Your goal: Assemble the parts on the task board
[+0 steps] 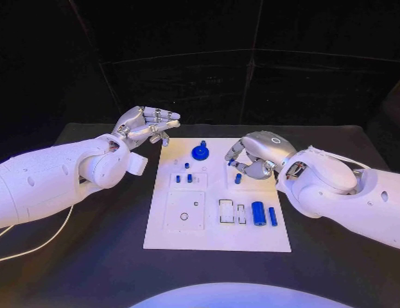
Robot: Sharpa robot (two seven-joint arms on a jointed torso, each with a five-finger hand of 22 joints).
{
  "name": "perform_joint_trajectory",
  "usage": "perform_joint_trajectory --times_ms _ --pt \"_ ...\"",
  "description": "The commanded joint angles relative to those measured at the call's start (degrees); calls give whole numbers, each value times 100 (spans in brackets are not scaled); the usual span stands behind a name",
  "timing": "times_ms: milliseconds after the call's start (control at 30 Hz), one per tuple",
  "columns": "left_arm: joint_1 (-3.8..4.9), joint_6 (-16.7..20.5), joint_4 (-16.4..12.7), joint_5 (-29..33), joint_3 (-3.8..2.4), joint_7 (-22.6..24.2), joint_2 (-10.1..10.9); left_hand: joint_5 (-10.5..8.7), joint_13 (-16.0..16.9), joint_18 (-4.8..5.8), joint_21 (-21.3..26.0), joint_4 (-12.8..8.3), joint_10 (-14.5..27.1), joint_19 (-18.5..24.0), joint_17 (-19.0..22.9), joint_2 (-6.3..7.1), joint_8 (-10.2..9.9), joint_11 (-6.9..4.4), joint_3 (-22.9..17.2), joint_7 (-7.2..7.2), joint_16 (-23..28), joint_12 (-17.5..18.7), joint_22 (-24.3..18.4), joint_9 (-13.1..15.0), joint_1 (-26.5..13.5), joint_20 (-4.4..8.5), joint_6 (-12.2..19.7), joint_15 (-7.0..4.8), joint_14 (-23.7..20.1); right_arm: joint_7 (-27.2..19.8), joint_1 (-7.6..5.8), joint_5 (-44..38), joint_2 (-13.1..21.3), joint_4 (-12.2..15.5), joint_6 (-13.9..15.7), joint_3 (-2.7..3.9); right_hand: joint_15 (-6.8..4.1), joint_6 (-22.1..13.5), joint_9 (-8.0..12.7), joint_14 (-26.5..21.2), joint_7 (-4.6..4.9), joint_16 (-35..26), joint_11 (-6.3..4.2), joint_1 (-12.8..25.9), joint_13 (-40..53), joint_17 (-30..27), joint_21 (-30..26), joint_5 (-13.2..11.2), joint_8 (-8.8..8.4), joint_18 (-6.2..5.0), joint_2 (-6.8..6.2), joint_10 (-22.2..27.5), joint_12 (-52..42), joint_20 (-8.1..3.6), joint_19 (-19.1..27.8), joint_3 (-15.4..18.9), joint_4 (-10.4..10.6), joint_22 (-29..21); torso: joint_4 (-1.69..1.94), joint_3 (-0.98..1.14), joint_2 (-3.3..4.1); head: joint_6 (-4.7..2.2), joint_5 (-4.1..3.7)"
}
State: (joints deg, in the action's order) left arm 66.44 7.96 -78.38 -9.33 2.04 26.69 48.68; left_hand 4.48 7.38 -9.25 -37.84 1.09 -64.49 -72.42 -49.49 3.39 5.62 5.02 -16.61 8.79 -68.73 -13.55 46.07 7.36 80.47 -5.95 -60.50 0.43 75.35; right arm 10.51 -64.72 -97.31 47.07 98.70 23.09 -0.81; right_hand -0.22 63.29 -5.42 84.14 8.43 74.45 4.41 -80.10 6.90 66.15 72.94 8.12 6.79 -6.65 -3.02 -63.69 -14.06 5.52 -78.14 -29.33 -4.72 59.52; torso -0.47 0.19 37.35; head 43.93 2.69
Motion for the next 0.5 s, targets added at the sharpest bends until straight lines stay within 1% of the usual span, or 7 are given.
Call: perform_joint_trajectory --times_ms 33,100,167,233,300,400,500 --pt "7 -64 -27 29 -5 43 -9 -5 9 -54 -17 -29 34 -31 5 16 17 -9 2 17 -12 -18 1 -6 54 -2 35 -17 17 -153 -10 151 -100 52 242 4 -33 40 -5 198 9 34 6 -15 -4 3 14 -8 -17 89 -49 -34 32 -13 -43 -39 -2 0 5 -6 7 5 47" --pt "7 -63 -37 29 -5 45 -14 -5 9 -54 -17 -29 34 -31 5 16 17 -9 2 17 -12 -18 1 -6 54 -2 35 -17 17 -194 -7 167 -221 12 173 1 -32 39 -5 198 11 34 8 -9 -6 1 11 -11 -19 87 -55 -34 35 -13 -39 -41 -3 -6 4 -9 0 24 60" --pt "8 -63 -42 29 -5 48 -23 -5 9 -54 -17 -29 34 -31 5 16 17 -9 2 17 -12 -18 1 -6 54 -2 35 -17 17 -229 29 183 -332 -37 105 -2 -32 39 -5 198 11 34 8 -9 -6 1 11 -11 -19 87 -55 -34 35 -13 -39 -41 -3 -6 3 -4 4 33 125" --pt "8 -57 -46 29 -6 49 -31 -5 9 -54 -16 -29 34 -32 8 16 17 -9 3 18 -12 -19 0 -6 53 -2 35 -16 16 -266 124 195 -448 -91 45 -4 -31 38 -5 197 12 33 9 -6 -7 -1 13 -13 -20 88 -56 -34 36 -13 -40 -42 -3 -3 2 -3 5 67 208" --pt "9 -54 -48 29 -6 51 -38 -7 10 -55 -9 -31 40 -36 28 18 17 -6 8 20 -6 -23 -7 -7 50 -3 38 -15 11 -301 221 202 -563 -156 -2 -5 -31 38 -5 197 12 32 9 -5 -7 -3 12 -13 -21 88 -57 -34 37 -13 -39 -43 -4 -5 5 -6 4 84 255" --pt "9 -51 -47 29 -6 53 -54 -7 10 -55 -9 -31 40 -36 28 18 17 -6 8 20 -6 -23 -7 -7 50 -3 38 -15 11 -369 399 190 -780 -307 -77 -6 -31 38 -4 197 13 34 9 -4 -8 0 9 -13 -21 87 -56 -34 38 -13 -36 -45 -4 -10 -2 8 5 115 352" --pt "9 -51 -44 29 -6 54 -74 -7 10 -56 -4 -31 41 -35 33 18 17 -5 8 20 -5 -24 -11 -7 50 -3 39 -14 9 -425 516 126 -952 -441 -141 -7 -30 36 -4 197 14 36 10 -4 -9 3 11 -11 -24 87 -55 -33 40 -13 -37 -50 -7 -6 5 9 10 119 434"
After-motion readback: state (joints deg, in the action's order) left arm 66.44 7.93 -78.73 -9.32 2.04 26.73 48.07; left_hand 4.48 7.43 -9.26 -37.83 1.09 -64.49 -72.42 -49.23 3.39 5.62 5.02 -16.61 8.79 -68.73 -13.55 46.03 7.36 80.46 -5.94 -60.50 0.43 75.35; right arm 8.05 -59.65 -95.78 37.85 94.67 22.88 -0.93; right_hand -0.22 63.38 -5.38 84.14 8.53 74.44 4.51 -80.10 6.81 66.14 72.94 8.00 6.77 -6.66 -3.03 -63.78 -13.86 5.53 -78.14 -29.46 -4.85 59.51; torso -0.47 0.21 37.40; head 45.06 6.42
